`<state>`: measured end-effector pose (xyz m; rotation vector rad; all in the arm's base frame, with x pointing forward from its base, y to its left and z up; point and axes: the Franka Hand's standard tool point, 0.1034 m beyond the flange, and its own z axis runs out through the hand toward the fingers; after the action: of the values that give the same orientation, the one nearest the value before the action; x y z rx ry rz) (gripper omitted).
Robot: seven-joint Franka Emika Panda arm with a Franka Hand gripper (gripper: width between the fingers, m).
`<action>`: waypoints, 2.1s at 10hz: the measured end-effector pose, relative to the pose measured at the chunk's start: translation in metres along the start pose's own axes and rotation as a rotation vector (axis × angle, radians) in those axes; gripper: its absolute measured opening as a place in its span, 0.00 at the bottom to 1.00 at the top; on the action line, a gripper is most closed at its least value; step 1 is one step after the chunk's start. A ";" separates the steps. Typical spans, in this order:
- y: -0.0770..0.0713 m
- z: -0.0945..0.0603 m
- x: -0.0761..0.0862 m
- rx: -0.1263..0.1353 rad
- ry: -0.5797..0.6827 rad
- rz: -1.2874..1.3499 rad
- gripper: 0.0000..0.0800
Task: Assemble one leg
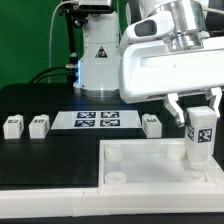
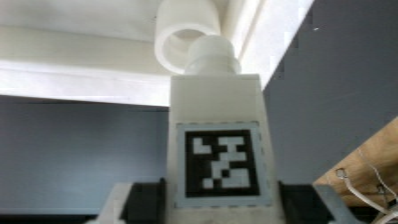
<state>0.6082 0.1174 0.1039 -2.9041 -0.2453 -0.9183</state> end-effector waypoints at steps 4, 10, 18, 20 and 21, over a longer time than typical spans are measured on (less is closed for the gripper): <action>0.005 0.006 -0.003 -0.004 -0.010 0.004 0.36; 0.008 0.018 -0.007 -0.005 -0.015 0.010 0.36; 0.004 0.023 -0.015 -0.003 -0.023 0.005 0.67; 0.004 0.023 -0.015 -0.003 -0.023 0.005 0.78; 0.004 0.023 -0.015 -0.003 -0.023 0.005 0.80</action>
Offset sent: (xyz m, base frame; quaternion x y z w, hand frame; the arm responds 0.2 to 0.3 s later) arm 0.0105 -0.0029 -0.0081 -0.0040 0.0050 -0.0007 1.0000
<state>0.6096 0.1142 0.0762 -2.9180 -0.2379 -0.8854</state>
